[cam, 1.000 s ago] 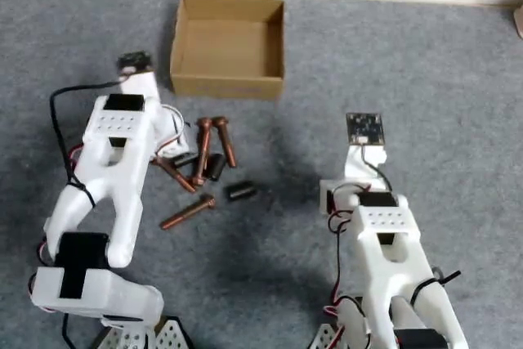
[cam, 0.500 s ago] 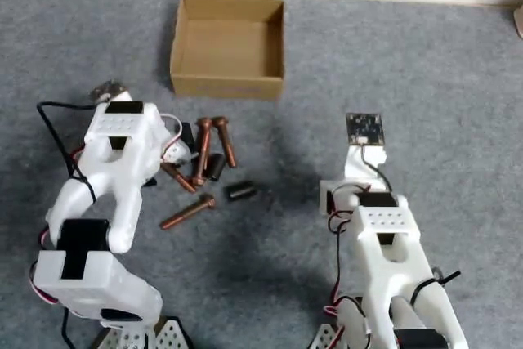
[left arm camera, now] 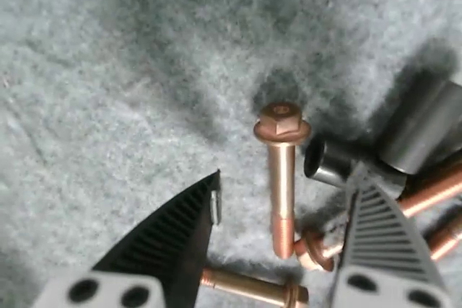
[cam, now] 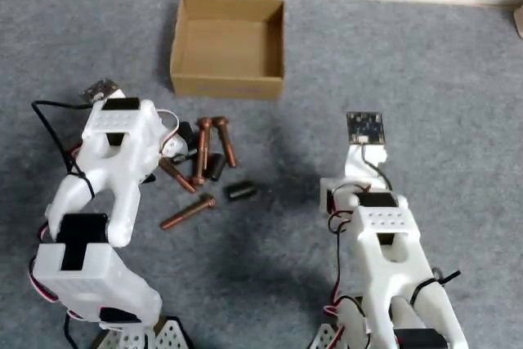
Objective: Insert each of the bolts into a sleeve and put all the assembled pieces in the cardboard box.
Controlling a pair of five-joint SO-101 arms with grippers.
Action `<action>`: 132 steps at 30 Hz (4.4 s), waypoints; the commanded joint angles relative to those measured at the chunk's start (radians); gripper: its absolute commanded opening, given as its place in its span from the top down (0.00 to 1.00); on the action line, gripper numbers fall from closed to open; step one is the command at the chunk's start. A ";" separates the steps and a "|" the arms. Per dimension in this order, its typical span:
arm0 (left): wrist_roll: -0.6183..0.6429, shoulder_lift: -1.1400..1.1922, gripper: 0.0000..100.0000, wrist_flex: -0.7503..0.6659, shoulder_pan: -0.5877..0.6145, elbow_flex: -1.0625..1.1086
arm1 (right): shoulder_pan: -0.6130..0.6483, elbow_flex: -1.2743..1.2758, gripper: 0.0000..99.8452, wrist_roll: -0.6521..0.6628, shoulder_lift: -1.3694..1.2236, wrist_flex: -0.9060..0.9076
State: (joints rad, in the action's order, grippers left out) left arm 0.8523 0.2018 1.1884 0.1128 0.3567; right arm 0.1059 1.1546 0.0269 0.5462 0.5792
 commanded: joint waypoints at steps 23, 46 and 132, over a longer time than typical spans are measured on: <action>0.005 0.203 0.74 0.115 -0.013 -0.162 | -0.012 -0.002 0.70 -0.005 0.025 -0.024; 0.077 0.140 0.74 0.180 -0.013 -0.323 | -0.010 -0.002 0.70 -0.005 0.025 -0.024; 0.075 0.090 0.99 -0.046 0.039 -0.085 | 0.081 -0.090 0.70 -0.216 0.024 0.116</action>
State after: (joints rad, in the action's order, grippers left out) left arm 0.9275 0.3000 1.1469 0.1281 0.2908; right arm 0.1135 1.1070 -0.1880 0.5539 0.6866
